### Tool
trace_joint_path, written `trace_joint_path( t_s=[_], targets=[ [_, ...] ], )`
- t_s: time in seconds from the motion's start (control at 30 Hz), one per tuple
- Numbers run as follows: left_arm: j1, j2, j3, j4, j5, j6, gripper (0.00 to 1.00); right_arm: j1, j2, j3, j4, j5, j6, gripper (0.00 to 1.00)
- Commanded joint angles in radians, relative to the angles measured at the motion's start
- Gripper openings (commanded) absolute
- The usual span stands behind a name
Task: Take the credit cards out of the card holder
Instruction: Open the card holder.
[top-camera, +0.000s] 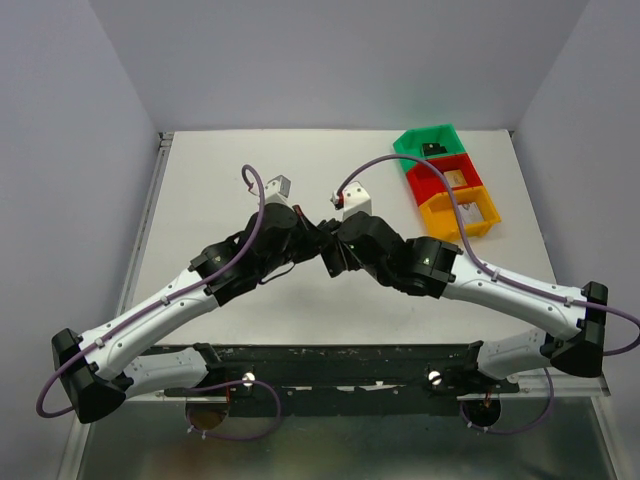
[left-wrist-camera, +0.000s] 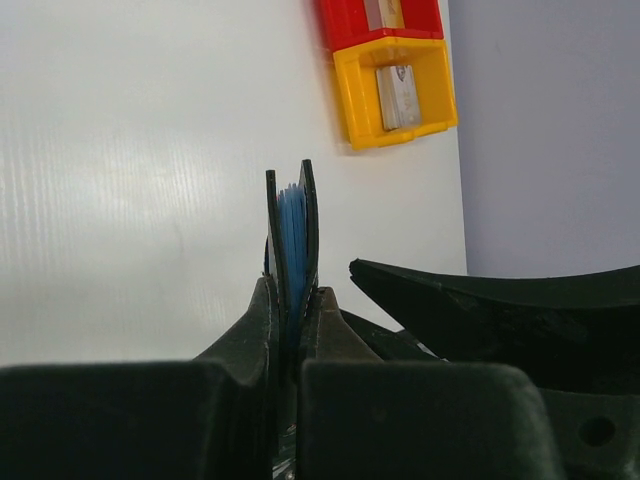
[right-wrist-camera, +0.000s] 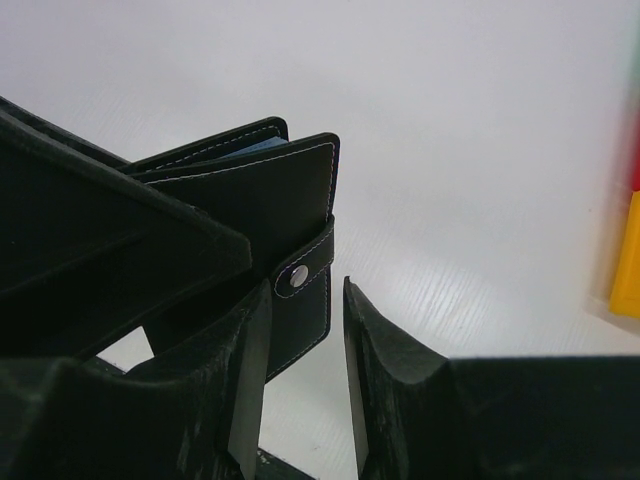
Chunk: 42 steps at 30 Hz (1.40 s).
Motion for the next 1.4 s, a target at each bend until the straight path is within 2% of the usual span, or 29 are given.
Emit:
trace_joint_path(
  t_s=[0.0,0.13,0.27,0.73,0.9,1.37],
  targets=[
    [-0.015,-0.017,0.002,0.066,-0.004,-0.015,0.00,0.007,0.031,0.030,-0.042,0.038,0.020,0.41],
    [-0.019,-0.027,-0.001,0.069,-0.007,-0.015,0.00,0.006,0.045,0.034,-0.058,0.046,0.021,0.36],
    [-0.021,-0.029,-0.006,0.074,-0.005,-0.009,0.00,0.007,0.053,0.031,-0.062,0.042,0.020,0.27],
    [-0.026,-0.046,-0.021,0.072,-0.010,-0.007,0.00,-0.004,0.063,0.024,-0.082,0.057,0.021,0.12],
    [-0.027,-0.051,-0.018,0.068,-0.016,-0.004,0.00,-0.004,0.065,0.028,-0.093,0.055,0.020,0.01],
    [-0.029,-0.054,-0.020,0.040,-0.036,-0.002,0.00,-0.008,0.046,0.016,-0.107,0.100,0.033,0.00]
  ],
)
